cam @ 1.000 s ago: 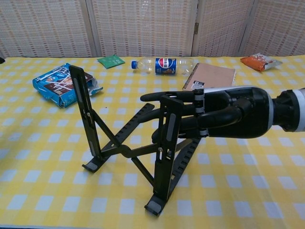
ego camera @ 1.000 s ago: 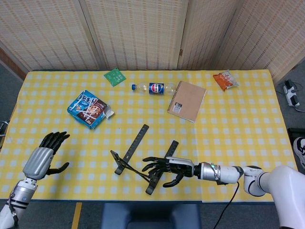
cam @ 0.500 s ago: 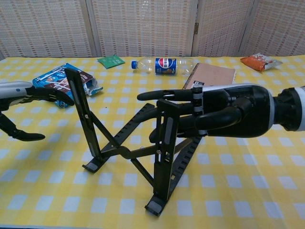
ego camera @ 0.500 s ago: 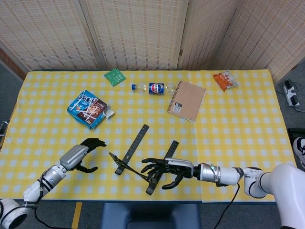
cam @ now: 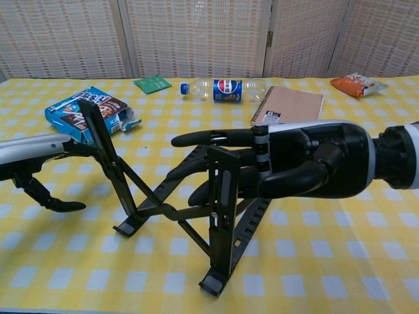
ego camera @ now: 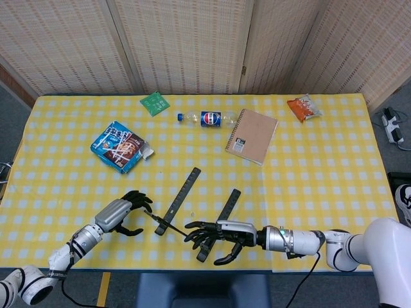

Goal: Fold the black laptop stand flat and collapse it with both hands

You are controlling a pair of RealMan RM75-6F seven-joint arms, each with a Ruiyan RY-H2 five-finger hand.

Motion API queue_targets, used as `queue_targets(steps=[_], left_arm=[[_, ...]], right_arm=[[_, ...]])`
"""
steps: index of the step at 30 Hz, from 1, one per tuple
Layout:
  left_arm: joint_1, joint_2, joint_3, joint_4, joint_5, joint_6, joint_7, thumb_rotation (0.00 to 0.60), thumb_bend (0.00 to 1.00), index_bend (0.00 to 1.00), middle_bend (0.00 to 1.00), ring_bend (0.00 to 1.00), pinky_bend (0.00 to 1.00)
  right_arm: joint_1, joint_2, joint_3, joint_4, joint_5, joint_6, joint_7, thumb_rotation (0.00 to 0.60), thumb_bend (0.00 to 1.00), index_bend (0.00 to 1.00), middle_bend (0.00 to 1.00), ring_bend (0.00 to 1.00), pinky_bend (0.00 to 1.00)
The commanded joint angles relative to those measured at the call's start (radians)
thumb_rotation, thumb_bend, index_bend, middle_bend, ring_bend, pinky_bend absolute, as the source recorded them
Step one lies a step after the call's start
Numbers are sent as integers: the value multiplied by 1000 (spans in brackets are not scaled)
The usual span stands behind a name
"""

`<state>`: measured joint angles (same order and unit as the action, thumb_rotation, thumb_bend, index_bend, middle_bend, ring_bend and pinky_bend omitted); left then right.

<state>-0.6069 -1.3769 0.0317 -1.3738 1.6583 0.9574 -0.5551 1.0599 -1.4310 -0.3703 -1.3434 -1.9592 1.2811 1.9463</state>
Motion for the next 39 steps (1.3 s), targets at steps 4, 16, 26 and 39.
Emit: queue_targets(steps=[4, 16, 26, 39], left_arm=[[-6, -38, 0, 21, -18, 8, -14, 600, 363, 403, 253, 134, 0], [-31, -115, 11, 68, -8, 30, -58, 600, 468, 443, 253, 134, 0], [-33, -151, 23, 105, -2, 66, -78, 600, 470, 473, 256, 134, 0], [-25, -168, 17, 110, -37, 82, -41, 600, 471, 502, 286, 151, 0]], right_arm=[[5, -5, -2, -16, 5, -11, -19, 600, 293, 0, 164, 214, 51], [17, -18, -1, -22, 19, -33, -28, 600, 293, 0, 164, 211, 51], [13, -17, -6, -21, 33, -37, -31, 600, 293, 0, 164, 209, 51], [5, -14, -14, -18, 31, -25, -30, 600, 293, 0, 164, 209, 51]])
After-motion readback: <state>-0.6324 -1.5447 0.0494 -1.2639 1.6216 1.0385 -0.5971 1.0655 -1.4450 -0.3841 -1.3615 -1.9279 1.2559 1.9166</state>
